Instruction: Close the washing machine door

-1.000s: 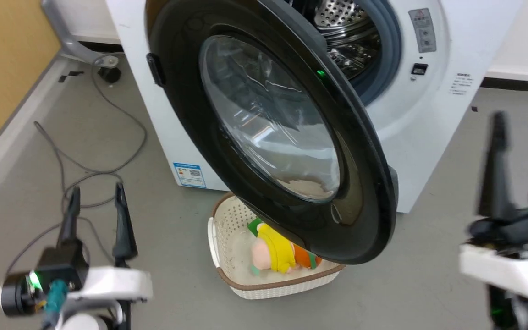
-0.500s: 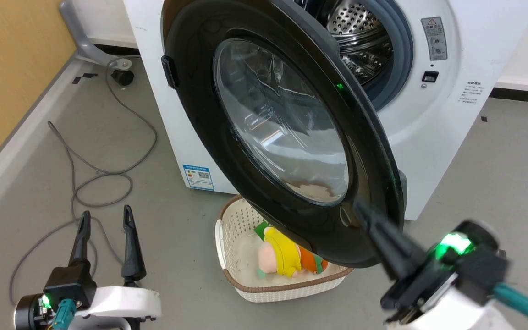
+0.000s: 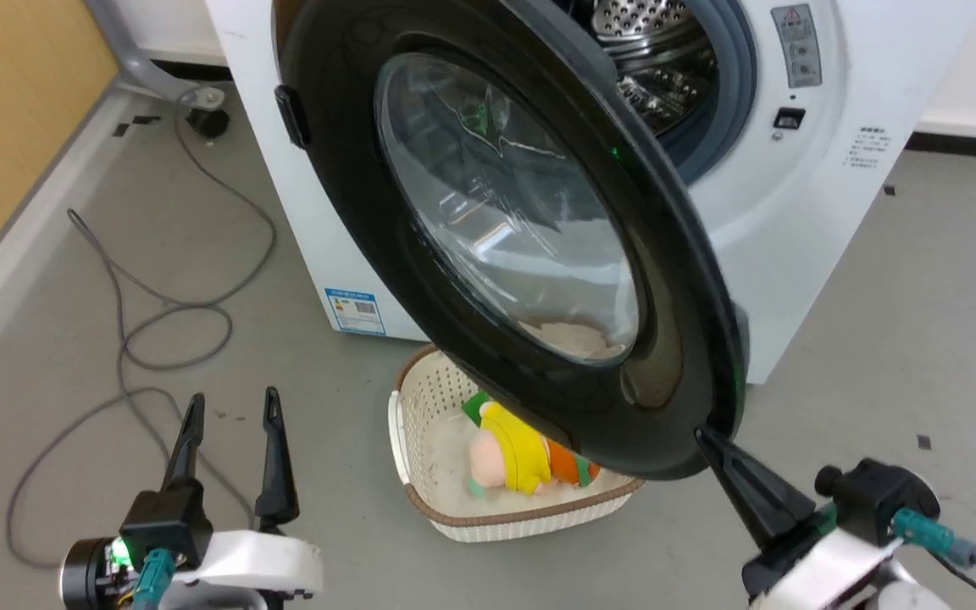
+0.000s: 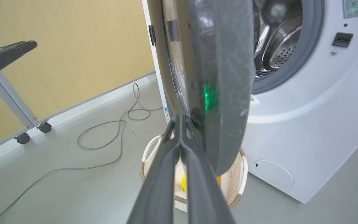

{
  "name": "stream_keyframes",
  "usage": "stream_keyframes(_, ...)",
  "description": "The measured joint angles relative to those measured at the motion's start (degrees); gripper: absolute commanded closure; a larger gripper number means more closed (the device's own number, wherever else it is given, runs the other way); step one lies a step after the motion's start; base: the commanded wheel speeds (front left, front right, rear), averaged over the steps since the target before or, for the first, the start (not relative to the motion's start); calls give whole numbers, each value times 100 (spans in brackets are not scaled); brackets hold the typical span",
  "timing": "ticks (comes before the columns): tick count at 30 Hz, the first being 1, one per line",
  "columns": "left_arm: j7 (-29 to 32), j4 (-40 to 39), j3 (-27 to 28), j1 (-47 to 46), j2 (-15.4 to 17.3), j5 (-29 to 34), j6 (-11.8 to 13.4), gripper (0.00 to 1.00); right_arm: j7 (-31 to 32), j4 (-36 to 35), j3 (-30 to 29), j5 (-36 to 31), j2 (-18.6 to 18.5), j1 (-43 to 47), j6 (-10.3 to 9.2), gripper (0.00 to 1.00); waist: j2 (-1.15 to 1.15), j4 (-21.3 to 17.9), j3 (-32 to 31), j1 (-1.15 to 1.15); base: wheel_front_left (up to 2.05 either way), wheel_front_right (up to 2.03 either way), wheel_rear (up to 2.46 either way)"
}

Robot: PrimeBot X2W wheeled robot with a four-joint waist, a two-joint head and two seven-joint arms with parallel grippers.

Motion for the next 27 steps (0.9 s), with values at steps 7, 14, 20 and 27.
stream_keyframes(7, 0, 29, -5, -194, -154, 135, -109, 0, 1, 545, -414, -69, 203, -473, 12, 100, 0, 25, 225, 0, 0, 0, 0)
stream_keyframes(14, 0, 5, -114, -482, -243, 190, -198, 0, 0, 1046, -1222, -202, 336, -1123, 12, 100, 0, 123, 578, 0, 0, 0, 0)
stream_keyframes(20, 0, -34, -171, -731, -281, 189, -198, 0, 1, 1460, -1713, -321, 369, -1854, 11, 100, 0, 207, 970, 1, 0, 0, 0)
stream_keyframes(27, 0, -67, -223, -971, -287, 148, -192, 0, 1, 2109, -1963, -323, 299, -2874, 11, 100, 0, 251, 1410, 0, 0, 0, 0)
